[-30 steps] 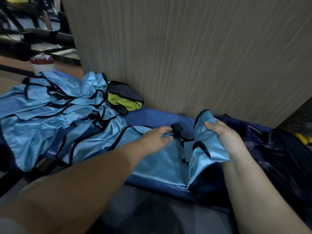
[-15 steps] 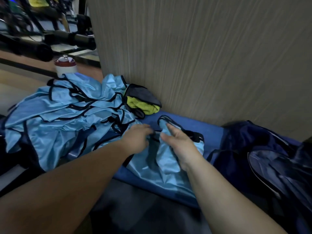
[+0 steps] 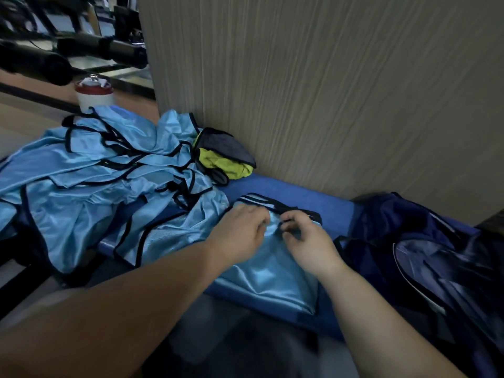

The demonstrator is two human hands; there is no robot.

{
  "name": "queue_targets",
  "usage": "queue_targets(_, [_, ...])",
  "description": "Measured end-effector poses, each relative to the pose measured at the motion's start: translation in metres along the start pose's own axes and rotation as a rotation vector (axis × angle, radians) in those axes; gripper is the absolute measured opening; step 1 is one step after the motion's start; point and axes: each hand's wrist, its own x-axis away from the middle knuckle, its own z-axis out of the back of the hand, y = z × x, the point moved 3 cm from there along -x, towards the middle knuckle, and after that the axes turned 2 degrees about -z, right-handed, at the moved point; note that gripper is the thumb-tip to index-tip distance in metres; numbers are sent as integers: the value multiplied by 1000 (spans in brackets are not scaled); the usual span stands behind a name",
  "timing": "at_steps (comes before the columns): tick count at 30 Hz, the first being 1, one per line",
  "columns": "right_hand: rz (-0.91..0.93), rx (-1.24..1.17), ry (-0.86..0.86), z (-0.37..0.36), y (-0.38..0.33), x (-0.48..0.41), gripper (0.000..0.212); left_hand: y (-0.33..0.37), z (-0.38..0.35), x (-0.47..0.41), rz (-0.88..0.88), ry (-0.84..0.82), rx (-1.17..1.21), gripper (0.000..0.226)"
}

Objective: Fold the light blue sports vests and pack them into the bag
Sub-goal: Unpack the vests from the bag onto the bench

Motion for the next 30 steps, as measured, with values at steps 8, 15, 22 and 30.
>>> queue_targets(8, [-63, 406, -167, 14, 34, 1, 69, -23, -21, 10, 107, -544, -289, 76])
queue_targets(15, [-20, 459, -20, 26, 41, 11, 57, -21, -17, 8, 104, -621, -355, 88])
queue_targets(22, [138, 355, -464, 25, 28, 43, 46, -17, 11, 23, -25, -370, -77, 44])
queue_targets(30, [150, 476, -434, 20, 33, 56, 68, -9, 30, 36, -75, -755, -106, 84])
